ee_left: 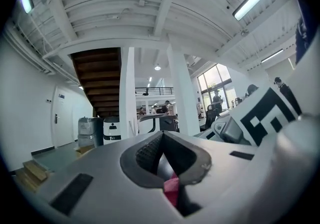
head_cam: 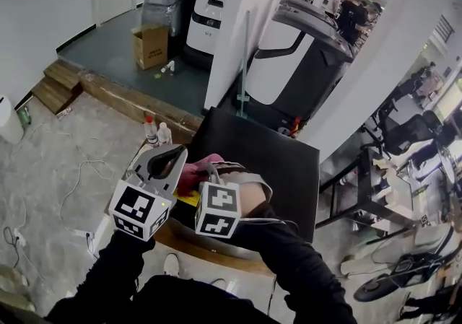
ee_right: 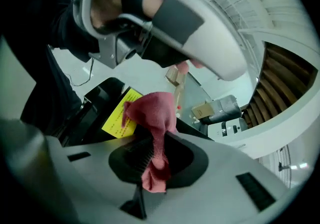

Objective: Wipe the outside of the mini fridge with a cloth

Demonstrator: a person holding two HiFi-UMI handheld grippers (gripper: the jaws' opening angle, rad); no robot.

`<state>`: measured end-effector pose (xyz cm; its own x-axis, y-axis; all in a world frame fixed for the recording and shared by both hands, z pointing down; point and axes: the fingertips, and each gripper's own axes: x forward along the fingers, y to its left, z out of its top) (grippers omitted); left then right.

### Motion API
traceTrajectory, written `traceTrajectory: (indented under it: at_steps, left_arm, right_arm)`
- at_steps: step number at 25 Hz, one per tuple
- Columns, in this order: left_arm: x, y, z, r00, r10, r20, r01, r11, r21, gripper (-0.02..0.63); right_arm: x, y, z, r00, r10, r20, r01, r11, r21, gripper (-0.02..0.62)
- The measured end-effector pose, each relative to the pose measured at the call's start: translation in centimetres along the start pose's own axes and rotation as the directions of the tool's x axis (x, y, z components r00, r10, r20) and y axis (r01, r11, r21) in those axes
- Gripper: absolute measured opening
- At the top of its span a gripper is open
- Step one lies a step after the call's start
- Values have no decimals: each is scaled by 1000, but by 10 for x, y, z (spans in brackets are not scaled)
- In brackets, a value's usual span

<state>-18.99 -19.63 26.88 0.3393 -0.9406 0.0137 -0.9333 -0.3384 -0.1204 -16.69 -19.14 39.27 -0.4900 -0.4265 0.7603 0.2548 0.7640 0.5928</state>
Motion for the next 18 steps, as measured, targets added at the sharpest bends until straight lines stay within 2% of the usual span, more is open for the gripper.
traceTrajectory:
  at_steps: [4,8,13,18]
  left_arm:
    - [1,-15,-7,999,-40,-11,40,999,-7,5]
    - [12,-44,-8,996,-91,-14,91,996,-11,5]
    - [31,-92,0,985,-175,-5,175,985,-6,5]
    - [51,-155,5,964,-264,-6,264,964,10,5]
  right_arm:
    - [-4,13,-6,1000,-6,-16,6,999,-36,60]
    - [-19,22,-32,999,22,-25,-22,1000,11,60]
    - [-47,33,-85,998,20,-66,-14,996,86,60]
    - [-86,54,-162,990,2,-140,21,986,168,60]
